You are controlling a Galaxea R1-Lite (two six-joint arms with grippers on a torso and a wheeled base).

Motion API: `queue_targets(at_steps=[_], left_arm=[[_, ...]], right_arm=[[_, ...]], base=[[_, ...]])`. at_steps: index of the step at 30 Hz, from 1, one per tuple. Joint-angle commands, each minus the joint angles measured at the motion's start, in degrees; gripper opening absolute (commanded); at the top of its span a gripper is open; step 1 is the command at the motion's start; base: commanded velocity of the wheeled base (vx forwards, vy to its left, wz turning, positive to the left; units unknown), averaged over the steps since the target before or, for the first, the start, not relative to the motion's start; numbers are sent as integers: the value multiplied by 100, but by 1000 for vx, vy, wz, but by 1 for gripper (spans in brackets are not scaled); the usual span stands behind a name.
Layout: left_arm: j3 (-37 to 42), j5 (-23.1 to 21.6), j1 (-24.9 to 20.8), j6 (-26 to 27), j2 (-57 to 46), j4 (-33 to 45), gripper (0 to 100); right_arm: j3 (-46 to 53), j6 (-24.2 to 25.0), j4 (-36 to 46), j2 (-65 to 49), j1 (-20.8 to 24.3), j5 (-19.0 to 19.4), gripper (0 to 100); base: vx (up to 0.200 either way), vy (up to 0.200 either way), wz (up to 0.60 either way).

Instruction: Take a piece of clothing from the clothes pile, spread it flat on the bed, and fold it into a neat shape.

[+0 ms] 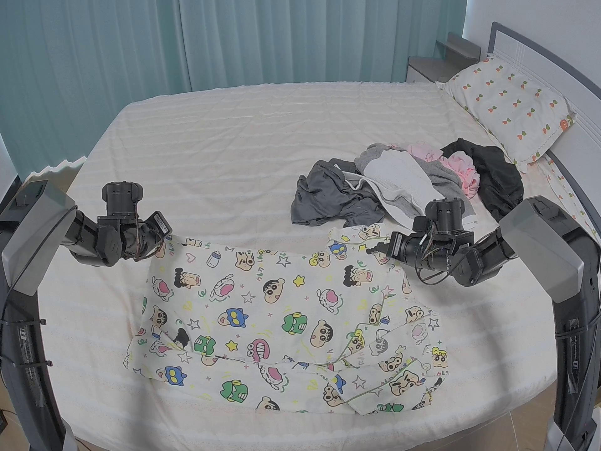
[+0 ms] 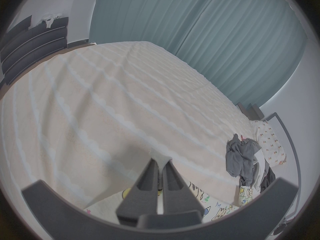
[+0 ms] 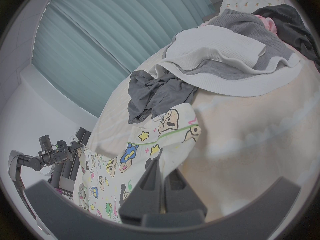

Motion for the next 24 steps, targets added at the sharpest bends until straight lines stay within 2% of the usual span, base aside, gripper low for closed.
queue_targets(at_steps=[1, 12, 17, 24], left_arm=[[134, -1, 20, 19, -81, -12, 0], [643, -63, 82, 186, -477, -30, 0], [872, -133, 91, 204, -661, -30, 0], [1584, -318, 161, 678, -1127, -179, 0]], right_arm=[[318, -3, -104, -280, -59, 144, 0], [1232, -38, -649, -772, -67, 724, 0], [1443, -56, -666, -913, -67, 829, 0], [2410, -82, -1132, -1361, -23, 1216, 0]], base=[[0, 0, 0], [0, 0, 0], [0, 0, 0], [0, 0, 0]])
